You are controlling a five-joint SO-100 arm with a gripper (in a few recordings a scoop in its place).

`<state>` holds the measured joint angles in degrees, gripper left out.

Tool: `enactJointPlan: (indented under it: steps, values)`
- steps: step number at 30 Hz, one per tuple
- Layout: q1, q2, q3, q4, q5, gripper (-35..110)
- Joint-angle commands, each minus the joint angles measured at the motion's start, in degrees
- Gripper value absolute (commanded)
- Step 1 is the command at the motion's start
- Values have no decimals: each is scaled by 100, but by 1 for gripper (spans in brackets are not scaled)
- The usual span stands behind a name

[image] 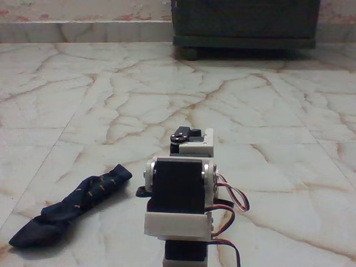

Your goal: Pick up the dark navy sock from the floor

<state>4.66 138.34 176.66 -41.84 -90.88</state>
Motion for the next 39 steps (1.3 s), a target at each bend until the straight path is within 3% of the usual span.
enactJointPlan:
  steps: [1, 11, 19, 31, 35, 39]
  values:
    - [97, 70, -9, 1169, 264, 0]
    - [62, 70, -9, 1187, 343, 0]
    - [-167, -492, -773, 1556, 1011, 0]
    - [-677, -2083, -3911, 6179, 2206, 0]
    - [-905, -2707, -4755, 7286, 2364, 0]
    - [-1020, -3349, -5414, 7708, 2689, 0]
